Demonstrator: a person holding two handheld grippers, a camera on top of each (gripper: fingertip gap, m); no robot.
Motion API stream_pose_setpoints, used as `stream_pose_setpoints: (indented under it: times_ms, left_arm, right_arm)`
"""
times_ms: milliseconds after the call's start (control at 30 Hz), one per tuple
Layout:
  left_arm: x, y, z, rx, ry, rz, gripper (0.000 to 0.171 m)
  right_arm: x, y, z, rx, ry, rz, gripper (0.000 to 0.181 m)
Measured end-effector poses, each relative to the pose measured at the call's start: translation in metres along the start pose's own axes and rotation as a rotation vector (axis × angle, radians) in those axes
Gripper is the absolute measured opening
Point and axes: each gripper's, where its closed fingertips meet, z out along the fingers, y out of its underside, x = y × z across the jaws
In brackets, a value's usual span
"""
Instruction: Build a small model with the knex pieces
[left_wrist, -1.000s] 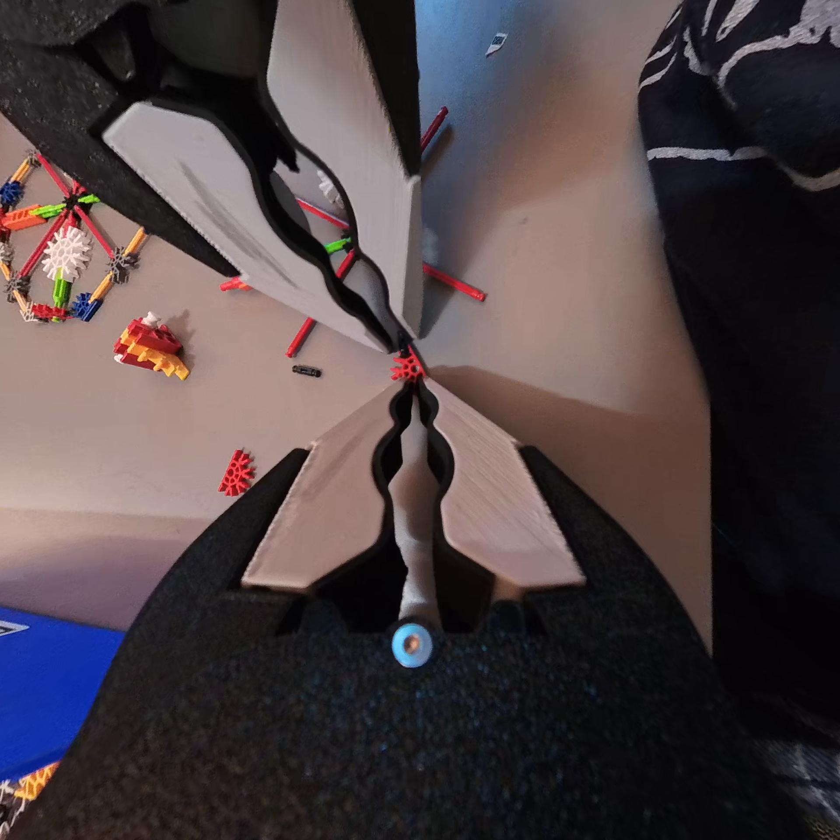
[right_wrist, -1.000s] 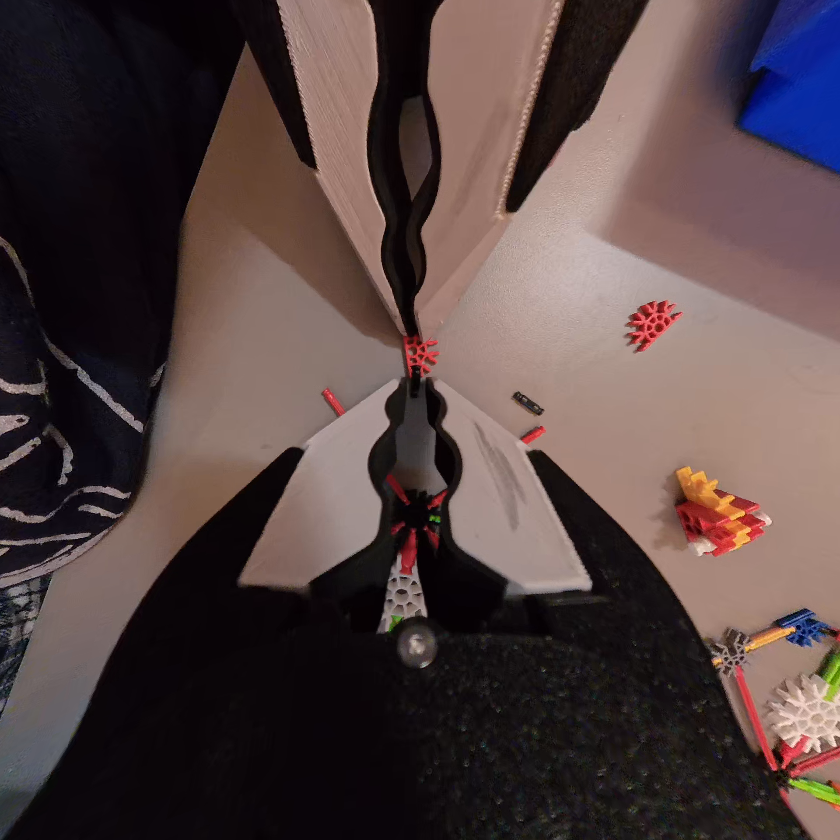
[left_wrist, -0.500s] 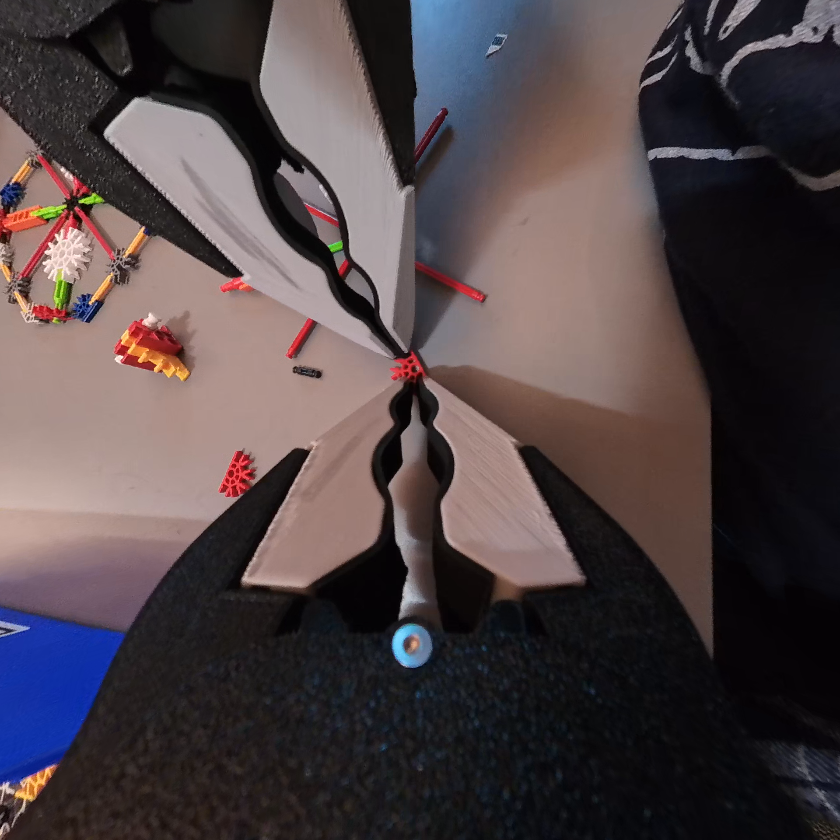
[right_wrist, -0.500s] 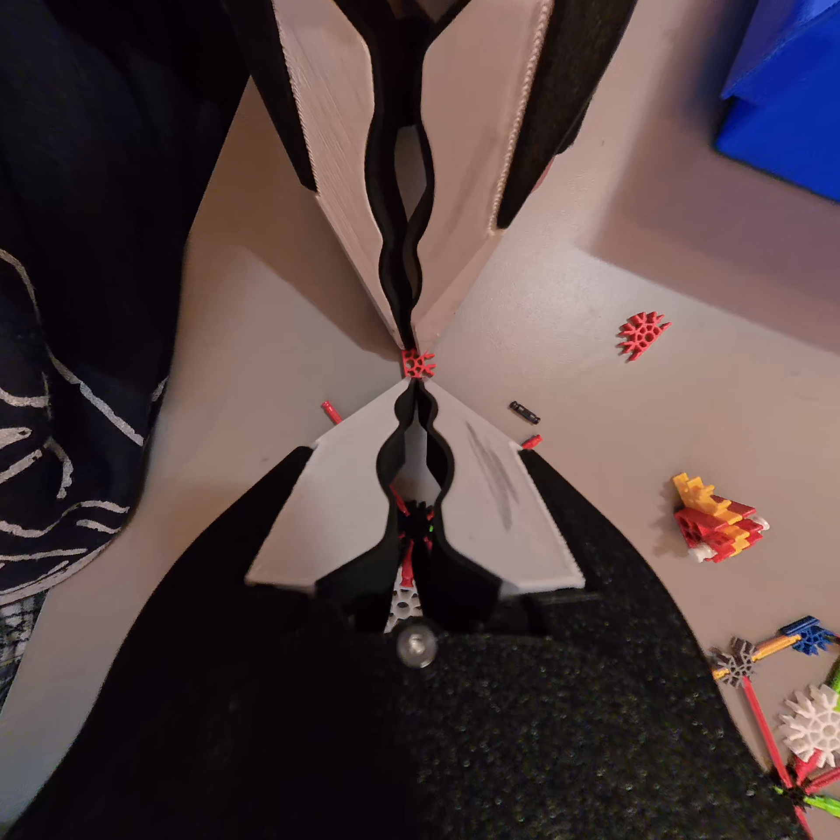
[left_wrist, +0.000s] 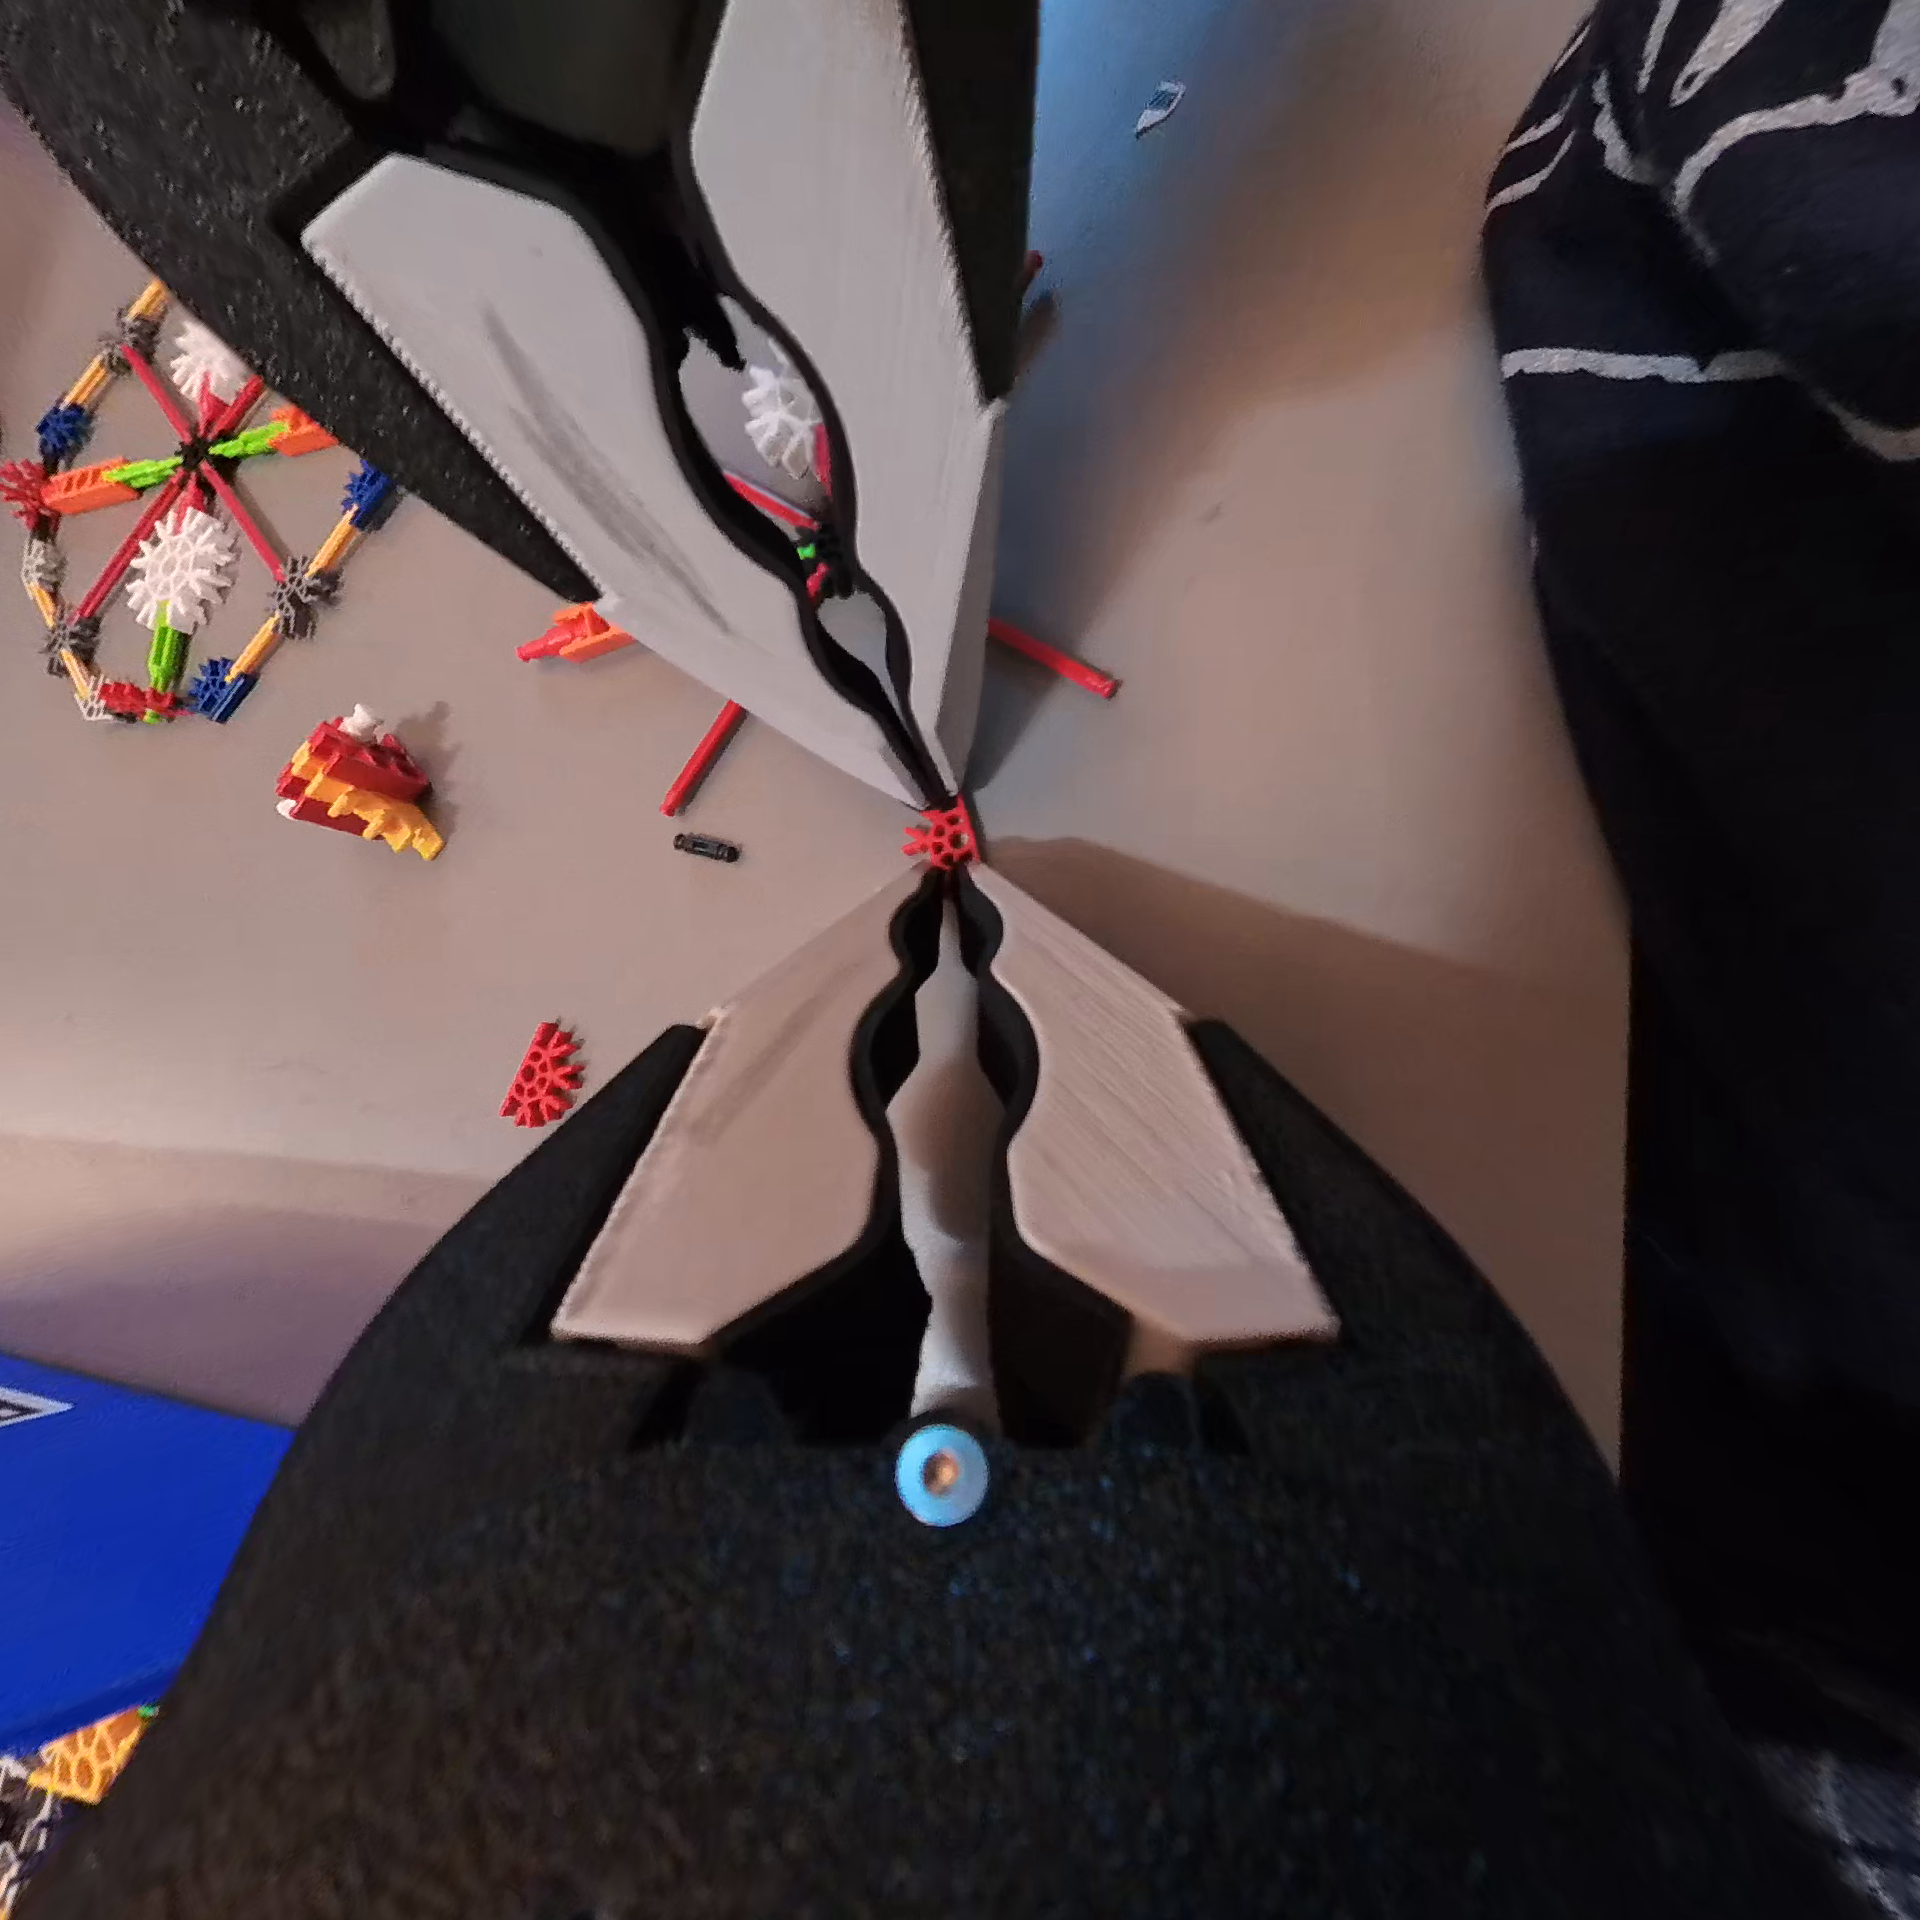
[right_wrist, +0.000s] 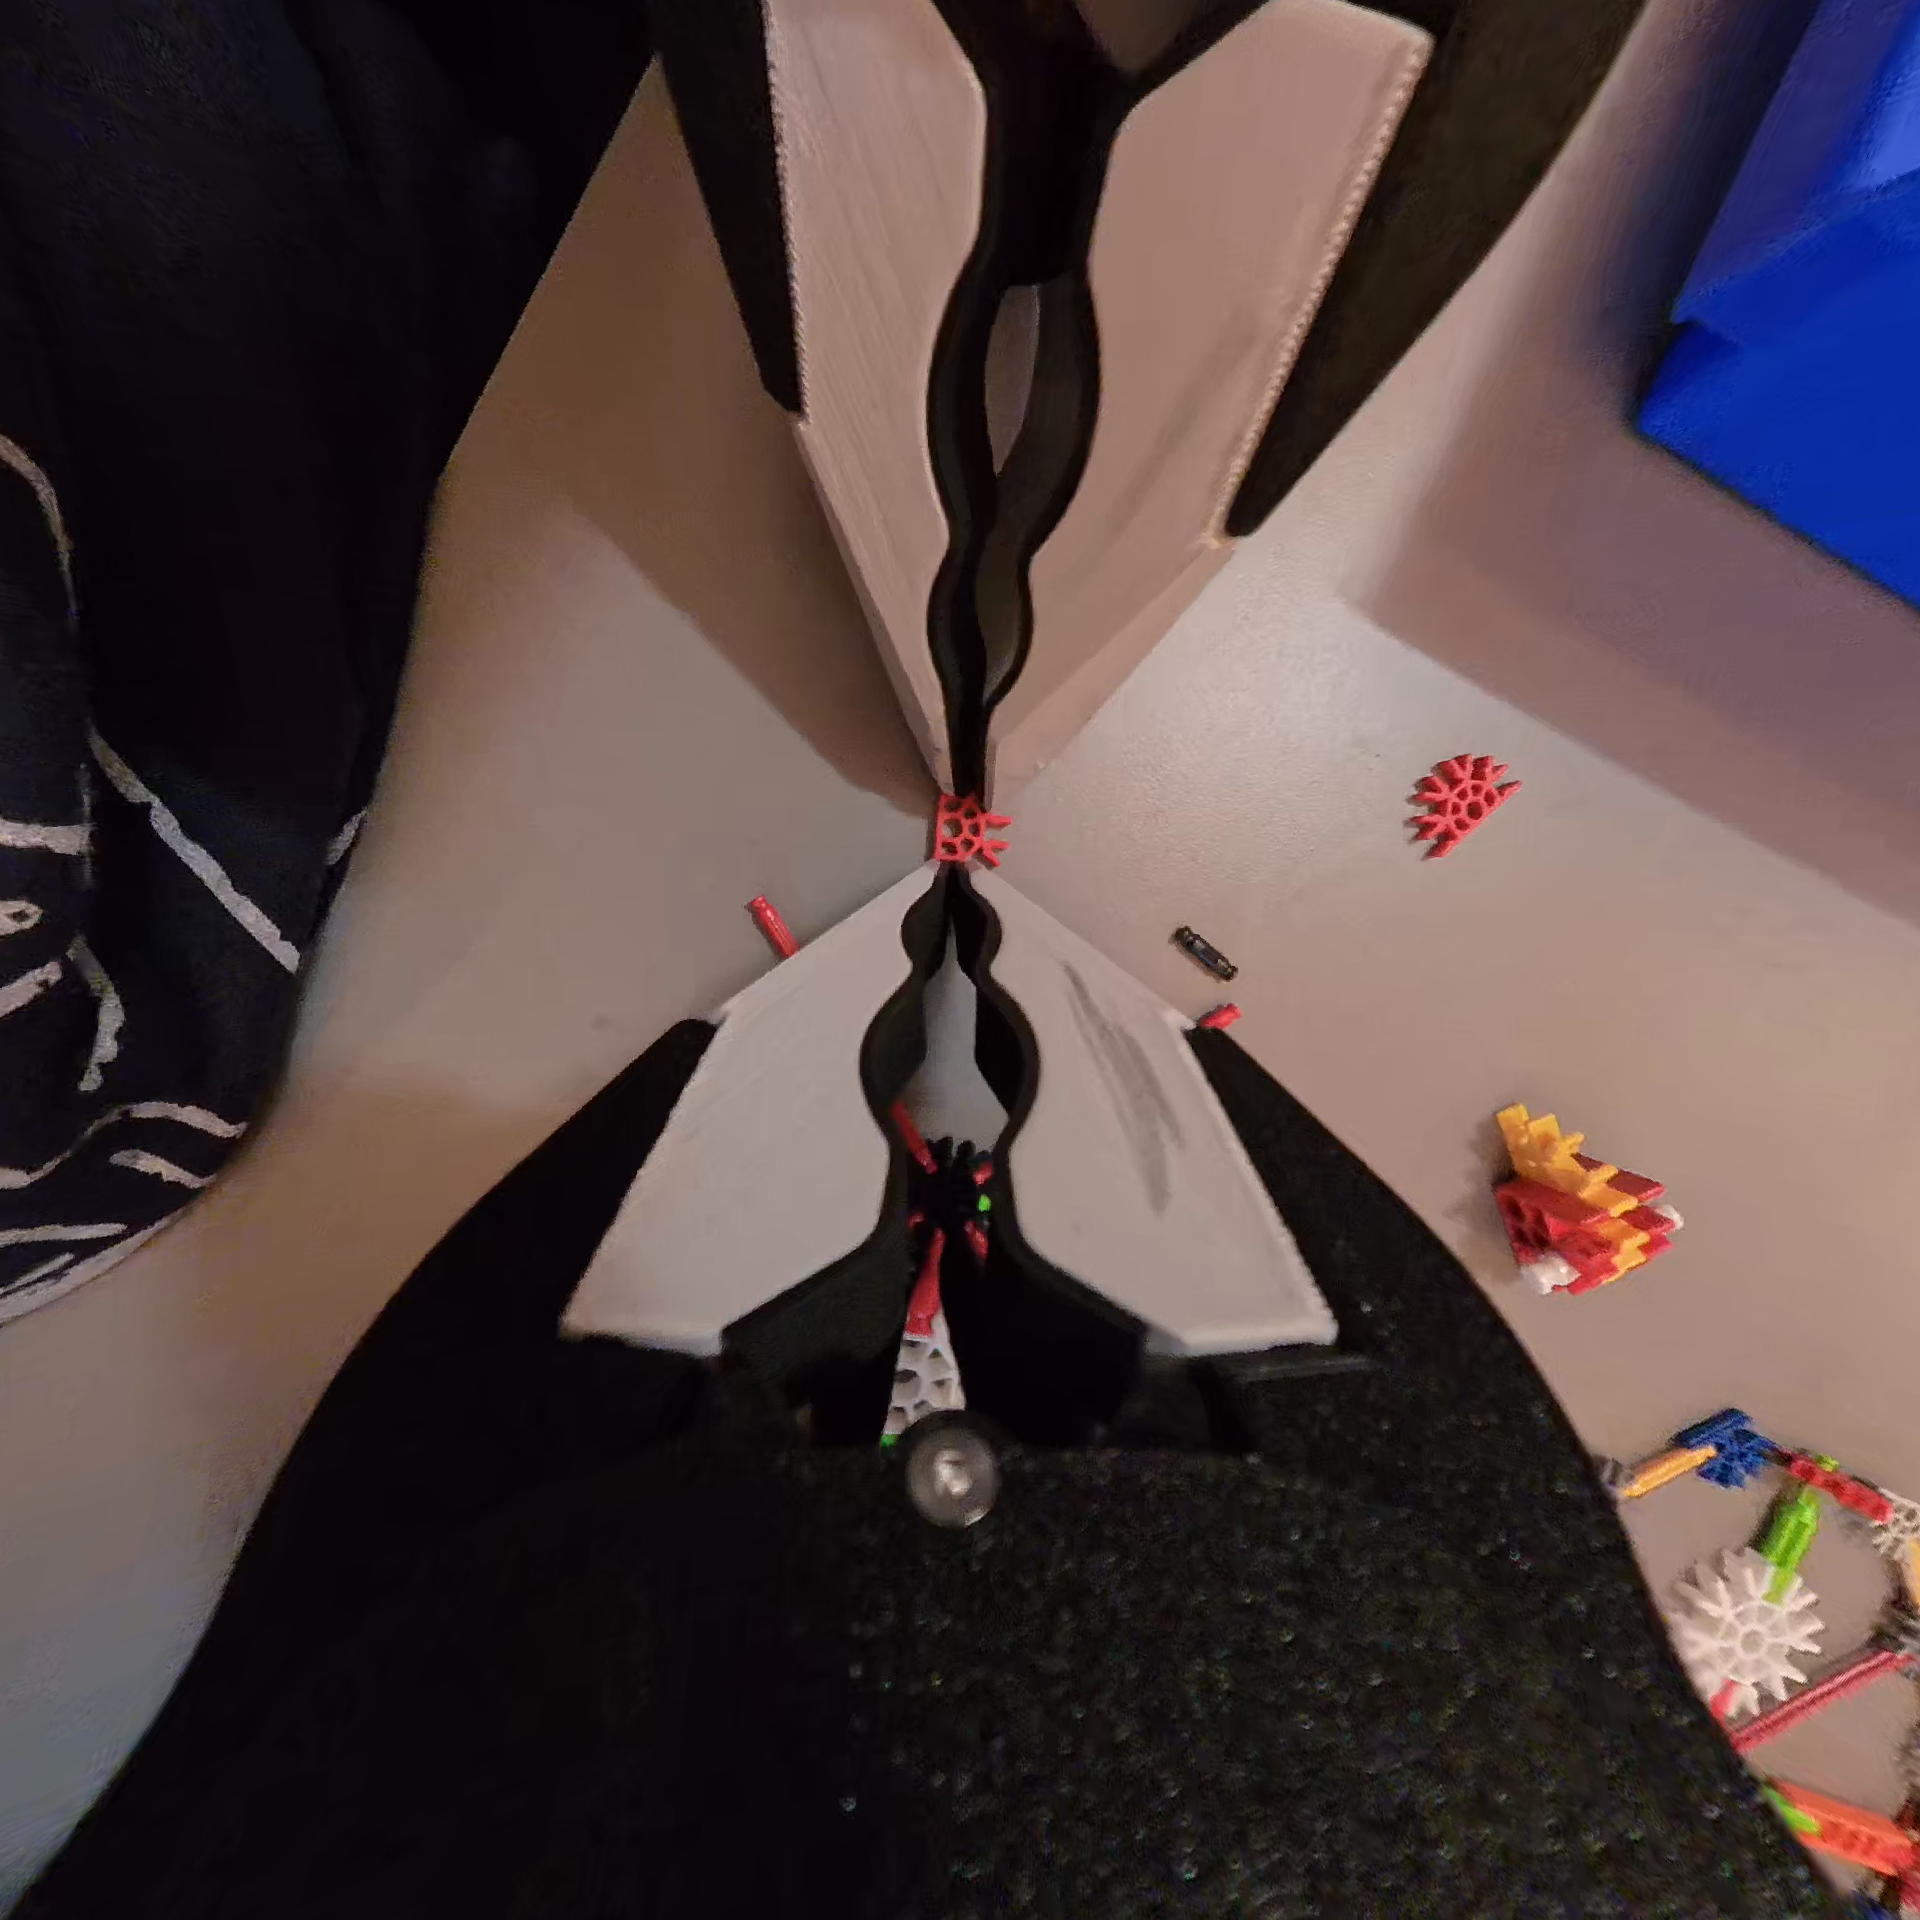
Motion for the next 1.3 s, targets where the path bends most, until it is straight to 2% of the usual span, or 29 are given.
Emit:
stream_pose_setpoints:
  times_ms: [167,433,933,1300]
  left_arm:
    - [-0.0003,-0.0006,0.0003,-0.003,-0.005,0.005,0.002]
    - [-0.0005,-0.0011,0.0002,0.004,-0.004,0.003,0.002]
    - [-0.0010,-0.0008,0.0010,0.005,-0.001,0.002,0.002]
    - [-0.0011,0.0005,0.0019,0.009,-0.003,-0.002,0.001]
  right_arm:
    - [0.0000,0.0031,0.0006,-0.014,0.023,-0.007,0.006]
    - [0.0001,-0.0030,-0.0047,0.084,-0.007,0.110,0.000]
    - [0.0002,0.0034,0.0026,0.028,-0.020,0.131,0.000]
    - [-0.0012,0.0043,0.0051,-0.115,-0.101,0.188,0.000]
